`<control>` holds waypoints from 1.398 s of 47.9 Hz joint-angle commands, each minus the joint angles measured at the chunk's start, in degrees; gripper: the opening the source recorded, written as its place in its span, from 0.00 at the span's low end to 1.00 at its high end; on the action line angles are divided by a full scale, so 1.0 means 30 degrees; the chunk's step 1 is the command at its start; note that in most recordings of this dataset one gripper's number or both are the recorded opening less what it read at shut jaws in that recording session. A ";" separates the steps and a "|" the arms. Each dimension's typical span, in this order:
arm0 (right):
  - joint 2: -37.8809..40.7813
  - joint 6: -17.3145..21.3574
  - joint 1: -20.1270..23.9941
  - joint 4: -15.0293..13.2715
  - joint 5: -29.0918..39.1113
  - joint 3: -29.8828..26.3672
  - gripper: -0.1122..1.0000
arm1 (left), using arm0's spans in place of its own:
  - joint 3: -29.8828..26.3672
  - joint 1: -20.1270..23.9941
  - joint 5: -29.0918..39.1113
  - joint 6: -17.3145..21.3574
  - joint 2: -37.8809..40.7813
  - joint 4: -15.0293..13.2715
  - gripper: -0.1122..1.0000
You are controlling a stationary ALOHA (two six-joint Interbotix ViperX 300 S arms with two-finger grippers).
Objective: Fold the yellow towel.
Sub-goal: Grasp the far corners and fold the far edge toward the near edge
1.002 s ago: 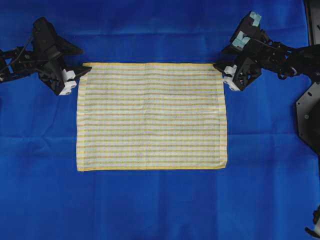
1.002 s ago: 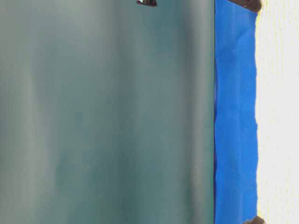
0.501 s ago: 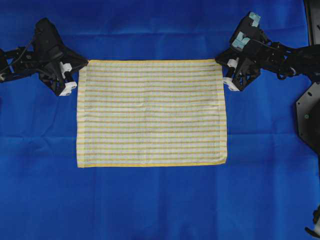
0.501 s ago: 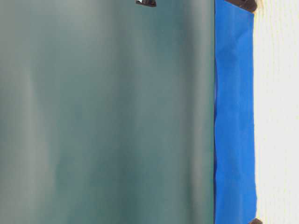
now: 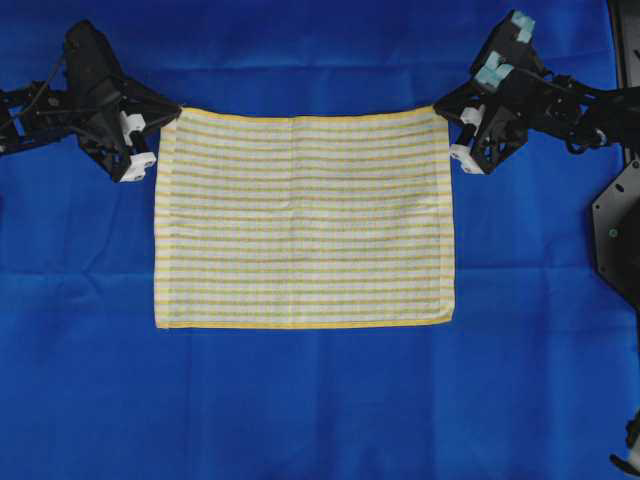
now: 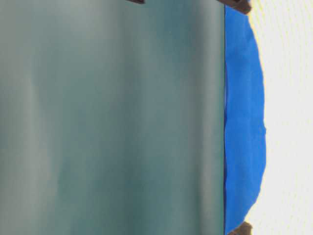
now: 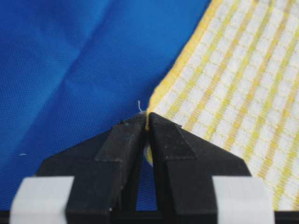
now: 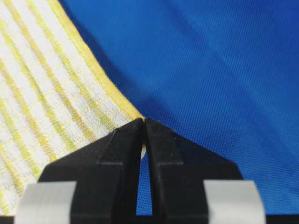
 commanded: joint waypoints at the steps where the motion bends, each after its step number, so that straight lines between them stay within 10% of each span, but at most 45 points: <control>1: -0.0937 0.0000 -0.0088 0.0059 0.0264 -0.0117 0.12 | -0.0029 0.0059 0.0381 0.0029 -0.1084 0.0000 0.12; 29: -0.3867 0.0264 0.0557 0.0762 0.3193 0.0410 0.12 | 0.0850 -0.2139 0.1143 -0.0264 -0.3896 0.0000 0.12; 48: -0.8965 0.1084 0.4922 0.2021 0.3809 0.1992 0.12 | 0.2168 -0.6709 0.1582 -0.1348 -0.7793 -0.0059 0.12; 67: -0.7266 0.1377 0.8555 0.3135 0.3721 0.1758 0.12 | 0.2549 -0.9785 0.1963 -0.3223 -0.7969 -0.0059 0.12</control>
